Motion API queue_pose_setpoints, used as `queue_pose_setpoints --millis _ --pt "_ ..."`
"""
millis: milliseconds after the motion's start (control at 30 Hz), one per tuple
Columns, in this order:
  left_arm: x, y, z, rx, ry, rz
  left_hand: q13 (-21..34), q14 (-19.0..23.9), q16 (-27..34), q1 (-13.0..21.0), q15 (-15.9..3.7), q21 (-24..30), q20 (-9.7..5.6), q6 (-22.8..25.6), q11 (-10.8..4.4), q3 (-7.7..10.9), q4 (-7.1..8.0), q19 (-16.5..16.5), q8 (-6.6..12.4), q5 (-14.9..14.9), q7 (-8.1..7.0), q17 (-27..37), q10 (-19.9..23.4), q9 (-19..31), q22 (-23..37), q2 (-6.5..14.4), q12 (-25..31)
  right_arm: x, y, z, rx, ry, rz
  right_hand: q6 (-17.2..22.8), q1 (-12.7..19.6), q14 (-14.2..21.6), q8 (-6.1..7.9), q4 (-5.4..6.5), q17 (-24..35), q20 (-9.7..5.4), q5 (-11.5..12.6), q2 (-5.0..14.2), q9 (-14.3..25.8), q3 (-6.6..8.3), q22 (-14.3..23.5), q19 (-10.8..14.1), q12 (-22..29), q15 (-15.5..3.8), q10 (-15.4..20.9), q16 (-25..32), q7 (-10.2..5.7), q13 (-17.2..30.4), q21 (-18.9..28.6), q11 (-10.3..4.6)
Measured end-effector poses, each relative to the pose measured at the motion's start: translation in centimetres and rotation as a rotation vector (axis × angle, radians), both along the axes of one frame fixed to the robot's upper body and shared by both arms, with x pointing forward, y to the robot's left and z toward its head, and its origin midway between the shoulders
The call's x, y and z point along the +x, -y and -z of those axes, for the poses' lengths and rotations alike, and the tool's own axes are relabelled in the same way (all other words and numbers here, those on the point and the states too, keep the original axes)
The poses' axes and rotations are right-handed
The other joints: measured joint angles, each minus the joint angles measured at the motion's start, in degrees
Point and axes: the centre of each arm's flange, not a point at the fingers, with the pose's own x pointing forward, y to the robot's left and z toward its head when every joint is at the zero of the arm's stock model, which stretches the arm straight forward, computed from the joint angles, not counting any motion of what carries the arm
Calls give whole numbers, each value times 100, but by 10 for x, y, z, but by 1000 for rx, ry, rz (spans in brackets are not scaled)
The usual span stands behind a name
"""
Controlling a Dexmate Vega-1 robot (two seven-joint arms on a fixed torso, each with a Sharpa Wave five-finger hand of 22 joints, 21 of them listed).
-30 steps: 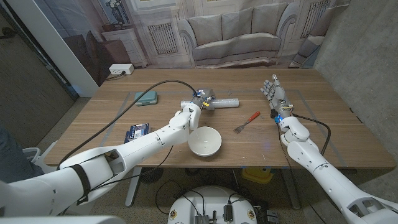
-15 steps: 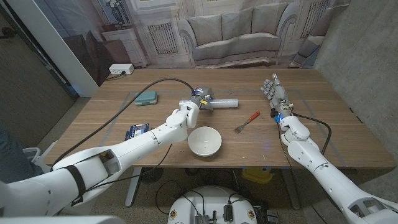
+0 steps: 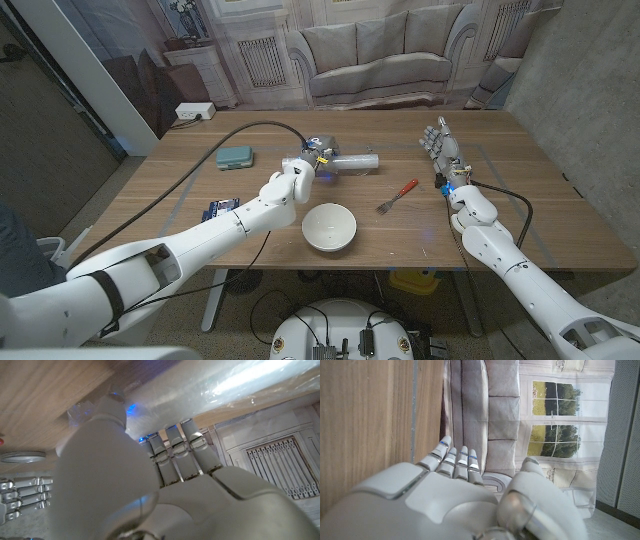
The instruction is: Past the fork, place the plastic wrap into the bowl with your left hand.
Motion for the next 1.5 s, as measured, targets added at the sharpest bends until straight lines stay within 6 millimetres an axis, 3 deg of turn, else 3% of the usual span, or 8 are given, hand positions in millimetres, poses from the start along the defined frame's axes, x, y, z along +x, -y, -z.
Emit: queue_pose_setpoints --millis 1500 --pt "-68 -46 -2 -44 38 35 25 92 -81 -16 -12 0 -20 49 -22 -48 48 81 -89 -82 11 -4 61 3 0 16 -83 -11 2 3 -3 9 11 31 23 -1 0 -23 0 0 0 22 0 -23 0 0 0 1 0 0 31 0 -79 0"
